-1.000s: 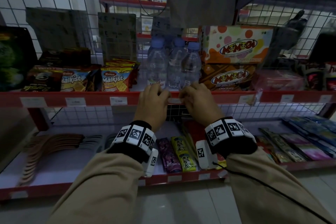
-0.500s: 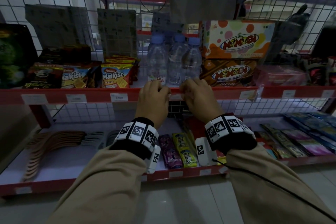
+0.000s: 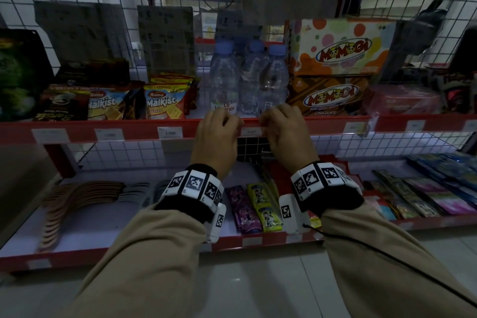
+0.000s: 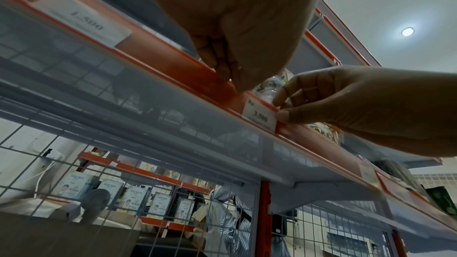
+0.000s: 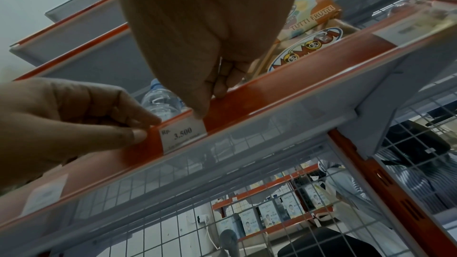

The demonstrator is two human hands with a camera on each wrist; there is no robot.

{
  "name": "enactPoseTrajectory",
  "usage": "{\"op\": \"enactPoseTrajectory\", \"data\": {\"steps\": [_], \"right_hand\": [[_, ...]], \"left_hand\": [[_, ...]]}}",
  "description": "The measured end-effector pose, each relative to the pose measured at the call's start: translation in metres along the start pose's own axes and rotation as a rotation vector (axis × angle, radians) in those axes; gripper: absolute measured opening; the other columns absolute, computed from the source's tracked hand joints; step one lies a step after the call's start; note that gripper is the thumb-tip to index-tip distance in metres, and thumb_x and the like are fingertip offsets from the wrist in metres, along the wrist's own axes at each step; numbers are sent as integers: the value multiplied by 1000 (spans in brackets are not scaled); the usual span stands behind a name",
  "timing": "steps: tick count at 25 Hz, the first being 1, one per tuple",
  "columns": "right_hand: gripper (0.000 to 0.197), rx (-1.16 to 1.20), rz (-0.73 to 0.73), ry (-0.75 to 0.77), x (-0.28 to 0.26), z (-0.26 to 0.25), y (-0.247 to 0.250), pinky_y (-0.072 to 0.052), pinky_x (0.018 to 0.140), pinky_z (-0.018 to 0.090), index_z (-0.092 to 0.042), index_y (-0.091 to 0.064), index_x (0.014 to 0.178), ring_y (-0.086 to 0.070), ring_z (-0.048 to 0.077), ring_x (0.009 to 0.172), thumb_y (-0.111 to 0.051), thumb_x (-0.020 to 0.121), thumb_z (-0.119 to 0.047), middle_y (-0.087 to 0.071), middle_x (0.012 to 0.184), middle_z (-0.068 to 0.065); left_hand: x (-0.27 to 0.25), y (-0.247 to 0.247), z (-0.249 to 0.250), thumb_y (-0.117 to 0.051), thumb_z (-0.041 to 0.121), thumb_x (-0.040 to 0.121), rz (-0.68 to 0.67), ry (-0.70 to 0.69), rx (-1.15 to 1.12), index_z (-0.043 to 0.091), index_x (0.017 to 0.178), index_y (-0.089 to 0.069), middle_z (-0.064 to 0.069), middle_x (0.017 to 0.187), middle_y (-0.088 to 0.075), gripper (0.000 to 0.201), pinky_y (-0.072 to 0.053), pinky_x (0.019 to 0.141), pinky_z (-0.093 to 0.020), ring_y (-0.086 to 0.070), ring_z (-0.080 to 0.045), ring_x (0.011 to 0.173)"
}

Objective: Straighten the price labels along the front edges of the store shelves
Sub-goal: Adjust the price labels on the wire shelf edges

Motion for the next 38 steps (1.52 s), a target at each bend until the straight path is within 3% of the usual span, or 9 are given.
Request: {"op": "enactPoseTrajectory", "data": {"steps": [3,8,12,15,19,23,27,34,38], "right_hand": [[18,-20,64,9,-3,0,2,-42,81,41,-8,-64,98,-44,27,95,-59,81,-4,-55,101,10],[26,-99,117,75,-13,1,1,-43,81,40,-9,-62,105,-46,27,97,-63,79,-11,-54,102,11],[25,-29,158,65,-34,16,-10,-42,80,37,-8,-61,104,-48,28,96,-64,79,-12,-54,102,11],[24,64,85,11,-62,32,-35,-41,80,32,-8,-62,103,-48,25,96,-64,79,-7,-54,100,10],[22,97,-136,-34,-118,46,-86,-43,72,36,-5,-61,102,-49,30,91,-64,80,-4,-54,98,14],[28,89,-398,-85,-180,63,-129,-43,78,36,-6,-62,106,-51,33,100,-64,79,-5,-56,106,16],[30,55,-604,-105,-233,64,-160,-46,82,40,-9,-61,109,-51,36,105,-60,79,-8,-56,111,15],[58,-51,-606,-37,-265,64,-172,-49,82,39,-10,-56,125,-54,35,103,-70,70,-13,-57,119,13],[58,-100,-589,-23,-266,60,-173,-48,79,39,-8,-55,127,-55,34,99,-68,71,-12,-58,117,13]], "left_hand": [[-6,0,0,-60,2,80,43,-3,-14,5,104,-63,-14,102,-53,24,-45,81,-41,-50,-30,97],[-25,-15,2,-61,13,79,17,50,121,10,132,-49,-17,127,-47,54,-36,105,-42,-42,-35,121],[-48,-37,-1,-55,20,85,-97,27,201,14,148,-26,-14,152,-24,70,-15,117,-41,-15,-31,143],[-69,-51,-4,-59,16,81,-140,-46,238,14,145,-33,-15,154,-21,69,-19,116,-48,-11,-32,145],[-112,-80,-2,-58,16,80,-203,9,213,15,136,-46,-16,149,-32,57,-25,113,-49,-24,-36,139],[-176,-132,2,-50,22,86,-578,28,179,21,132,-44,-4,137,-42,47,-30,103,-38,-40,-26,123],[-227,-169,-6,-46,21,90,-824,33,189,17,136,-39,-3,140,-36,47,-30,99,-35,-36,-26,123],[-243,-177,-11,-46,21,88,-793,44,156,18,137,-36,0,144,-29,50,-32,99,-33,-33,-24,124],[-247,-175,-10,-46,22,88,-785,64,142,19,140,-33,1,146,-28,54,-32,100,-33,-30,-22,128]]}}
Point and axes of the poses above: each hand's wrist, its own x-axis towards the middle knuckle, its own y-axis out of the back of the hand, z = x × y, the point moved 6 cm from there along x, towards the middle knuckle
